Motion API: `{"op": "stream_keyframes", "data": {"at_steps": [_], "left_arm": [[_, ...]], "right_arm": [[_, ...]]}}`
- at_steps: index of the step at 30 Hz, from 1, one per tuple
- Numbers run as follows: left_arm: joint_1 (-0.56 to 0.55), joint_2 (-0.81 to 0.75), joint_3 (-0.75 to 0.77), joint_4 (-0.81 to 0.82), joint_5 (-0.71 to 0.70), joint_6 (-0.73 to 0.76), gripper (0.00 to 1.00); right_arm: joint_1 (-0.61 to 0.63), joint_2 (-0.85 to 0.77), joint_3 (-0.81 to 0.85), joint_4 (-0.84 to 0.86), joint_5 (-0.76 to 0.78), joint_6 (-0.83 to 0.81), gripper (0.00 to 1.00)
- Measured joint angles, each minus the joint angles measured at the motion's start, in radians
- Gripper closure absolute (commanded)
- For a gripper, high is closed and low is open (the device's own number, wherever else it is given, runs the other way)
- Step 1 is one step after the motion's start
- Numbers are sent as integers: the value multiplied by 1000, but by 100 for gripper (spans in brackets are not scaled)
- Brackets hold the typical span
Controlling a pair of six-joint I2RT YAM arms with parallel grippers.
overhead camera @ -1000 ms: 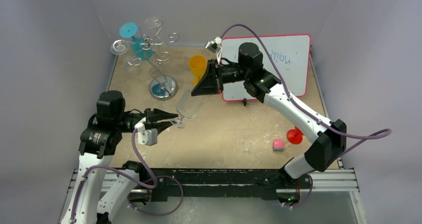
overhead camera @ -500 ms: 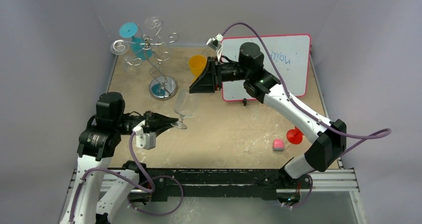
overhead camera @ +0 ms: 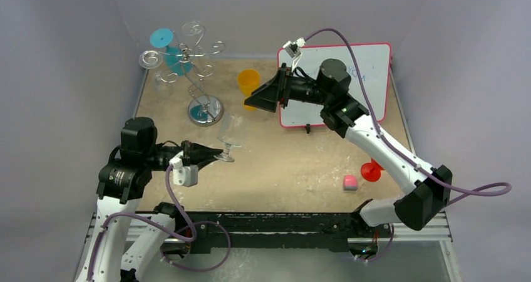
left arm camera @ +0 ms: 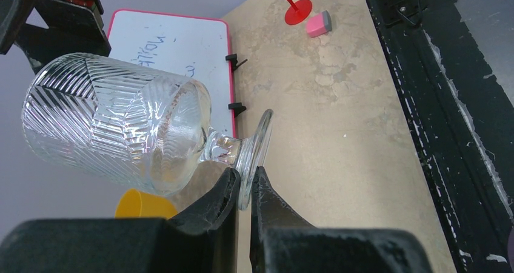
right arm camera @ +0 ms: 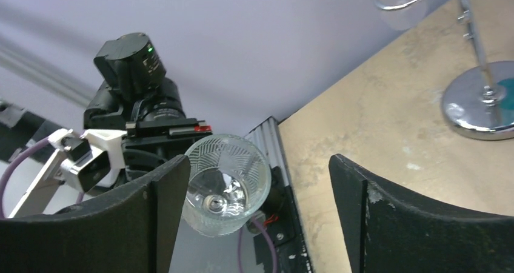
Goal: Place the wine glass upside down on the wine glass rack
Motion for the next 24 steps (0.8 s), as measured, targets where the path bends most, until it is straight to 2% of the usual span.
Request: {"op": "stream_keyframes", "data": {"at_steps": [2,8,13,17,24], "left_arm": [[0,0,0,1,-8,-8,100],[0,-19,-8,86,-55,-131,100],[0,-78,-97,353,-151,-436,100],[0,-112,-182,602,-296,-730,100],[0,-138,-193,846,-586,-1143,100]], "right_arm": [[-9,-19,-12,-5,33,-1,0],[-15,-74,-14,-31,119,-23,0],[-15,-117,-18,-47,174,-48,0],[-15,-130,-21,-63,195,-63,0],[-15,-130,-21,-92,229,-82,0]]}}
